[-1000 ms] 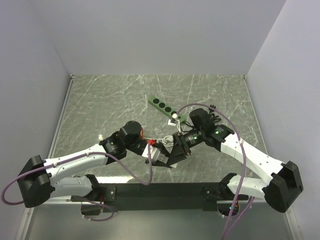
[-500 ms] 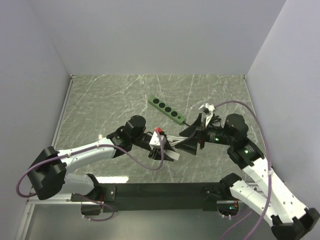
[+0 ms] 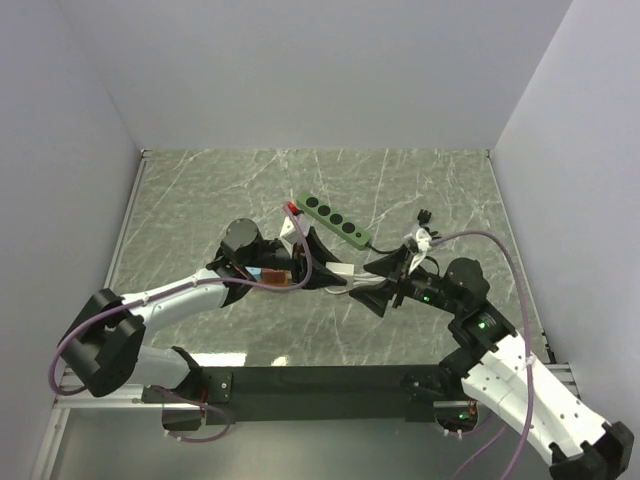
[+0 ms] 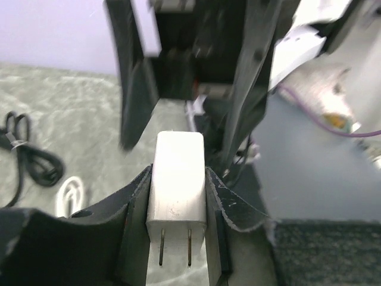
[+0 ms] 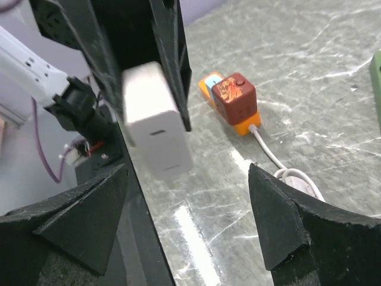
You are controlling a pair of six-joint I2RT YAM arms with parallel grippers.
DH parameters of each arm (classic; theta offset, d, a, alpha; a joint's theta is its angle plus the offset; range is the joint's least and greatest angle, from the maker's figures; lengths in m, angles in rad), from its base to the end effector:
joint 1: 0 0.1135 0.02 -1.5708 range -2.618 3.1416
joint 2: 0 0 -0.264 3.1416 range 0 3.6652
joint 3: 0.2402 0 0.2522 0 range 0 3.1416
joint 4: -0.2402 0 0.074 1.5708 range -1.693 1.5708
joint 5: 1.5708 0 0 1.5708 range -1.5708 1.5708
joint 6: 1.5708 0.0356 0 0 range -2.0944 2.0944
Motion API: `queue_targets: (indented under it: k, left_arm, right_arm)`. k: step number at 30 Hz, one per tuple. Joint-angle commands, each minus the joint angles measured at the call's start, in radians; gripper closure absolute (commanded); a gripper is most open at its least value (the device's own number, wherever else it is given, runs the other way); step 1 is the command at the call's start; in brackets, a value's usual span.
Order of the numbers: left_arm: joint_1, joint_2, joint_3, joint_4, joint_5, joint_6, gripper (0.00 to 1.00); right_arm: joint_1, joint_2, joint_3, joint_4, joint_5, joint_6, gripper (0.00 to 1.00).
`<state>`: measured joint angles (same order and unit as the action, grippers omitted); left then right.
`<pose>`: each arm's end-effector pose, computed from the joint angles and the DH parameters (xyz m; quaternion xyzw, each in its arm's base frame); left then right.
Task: Insert the plug
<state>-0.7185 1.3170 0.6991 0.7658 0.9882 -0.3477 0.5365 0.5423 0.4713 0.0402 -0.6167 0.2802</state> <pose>0.1917 -0.2072 0.2898 0.4590 0.4988 -0.6056 0.4169 0.1145 0.0920 0.2890 -0.2970 0.6514 0.4634 0.5222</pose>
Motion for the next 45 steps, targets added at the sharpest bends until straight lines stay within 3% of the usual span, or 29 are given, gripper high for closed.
queue_targets:
  k: [1,5,20,22,28,30,31,33,34,38,40,45]
  left_arm:
    - [-0.002,0.022,0.000,0.296,0.026,-0.227,0.99]
    - [-0.002,0.036,-0.001,0.371,0.040,-0.322,0.99]
    - [-0.013,0.028,0.003,0.328,0.041,-0.291,0.99]
    - [-0.018,0.030,0.004,0.314,0.040,-0.281,0.99]
    - [-0.021,0.024,-0.001,0.299,0.037,-0.281,0.99]
    - [-0.021,0.016,0.005,0.259,0.004,-0.261,0.86]
    - [-0.021,0.005,0.010,0.210,-0.012,-0.237,0.63]
    - [-0.021,-0.013,0.016,0.149,-0.072,-0.200,0.44]
    - [-0.018,-0.037,0.019,0.120,-0.098,-0.182,0.29]
    - [0.013,-0.100,0.017,-0.019,-0.230,-0.100,0.25]
    - [0.046,-0.136,0.002,-0.063,-0.290,-0.085,0.14]
    - [0.102,-0.194,-0.024,-0.146,-0.494,-0.062,0.12]
  right_arm:
    - [0.043,0.044,0.044,0.078,0.072,-0.075,0.12]
    - [0.069,0.090,0.043,0.134,0.051,-0.090,0.14]
    - [0.132,0.080,0.032,0.253,0.043,-0.076,0.21]
    - [0.137,0.087,0.029,0.274,0.040,-0.069,0.29]
    - [0.158,0.146,0.033,0.317,0.057,-0.049,0.75]
    - [0.161,0.168,0.039,0.307,0.095,-0.042,0.89]
    - [0.160,0.173,0.046,0.284,0.121,-0.039,0.93]
    - [0.161,0.174,0.067,0.251,0.173,-0.038,1.00]
    - [0.161,0.171,0.076,0.212,0.243,-0.035,1.00]
    - [0.160,0.145,0.160,0.087,0.403,-0.026,1.00]
    - [0.158,0.146,0.193,0.015,0.481,-0.016,1.00]
    - [0.148,0.255,0.341,-0.158,0.682,0.023,1.00]
